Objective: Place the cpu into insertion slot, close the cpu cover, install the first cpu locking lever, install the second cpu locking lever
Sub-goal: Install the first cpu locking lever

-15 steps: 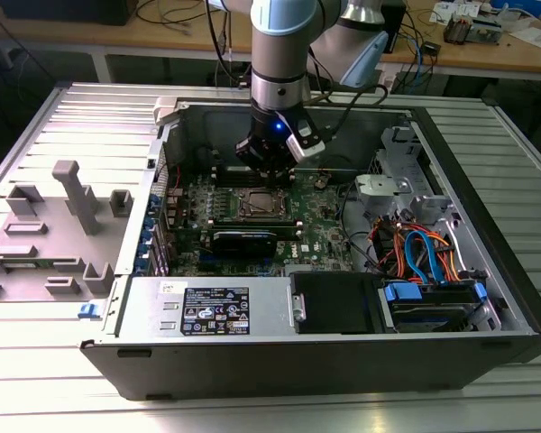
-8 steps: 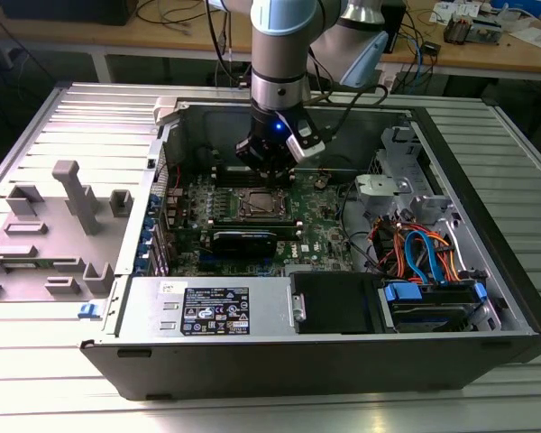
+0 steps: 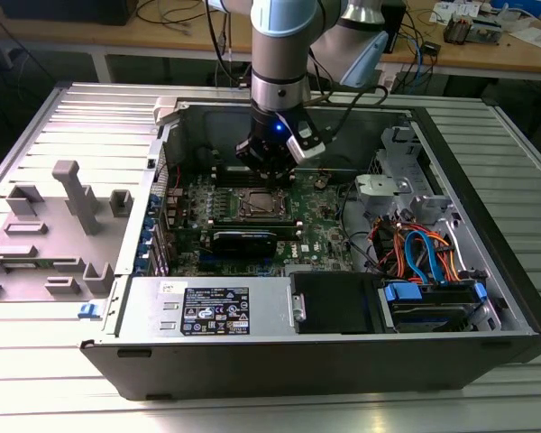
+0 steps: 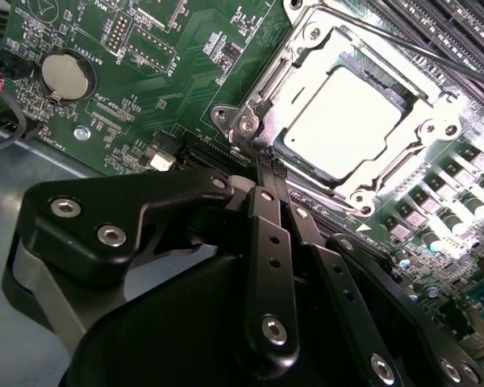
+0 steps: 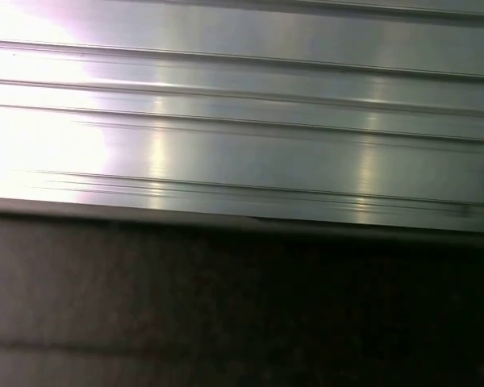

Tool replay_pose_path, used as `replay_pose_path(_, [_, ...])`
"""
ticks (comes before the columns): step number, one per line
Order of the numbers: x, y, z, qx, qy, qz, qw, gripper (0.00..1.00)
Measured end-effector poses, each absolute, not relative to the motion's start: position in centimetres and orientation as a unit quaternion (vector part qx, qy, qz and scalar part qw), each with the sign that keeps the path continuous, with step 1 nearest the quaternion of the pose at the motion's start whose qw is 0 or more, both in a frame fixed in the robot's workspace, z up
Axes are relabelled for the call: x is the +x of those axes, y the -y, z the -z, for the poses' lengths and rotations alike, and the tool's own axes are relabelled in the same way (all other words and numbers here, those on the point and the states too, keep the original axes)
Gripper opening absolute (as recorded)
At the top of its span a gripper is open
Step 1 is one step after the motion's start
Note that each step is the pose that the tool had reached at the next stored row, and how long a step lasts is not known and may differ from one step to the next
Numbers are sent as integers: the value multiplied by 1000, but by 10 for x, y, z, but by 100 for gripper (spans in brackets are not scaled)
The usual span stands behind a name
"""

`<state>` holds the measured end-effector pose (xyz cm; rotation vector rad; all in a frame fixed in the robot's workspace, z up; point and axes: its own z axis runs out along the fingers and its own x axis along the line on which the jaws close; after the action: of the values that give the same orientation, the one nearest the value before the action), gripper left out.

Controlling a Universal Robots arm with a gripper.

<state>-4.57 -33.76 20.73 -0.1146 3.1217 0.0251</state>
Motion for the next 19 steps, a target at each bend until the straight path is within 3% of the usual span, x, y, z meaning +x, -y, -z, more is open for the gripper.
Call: replay_pose_path(19, [-44,338,-204,-37,-999,-5,9,11])
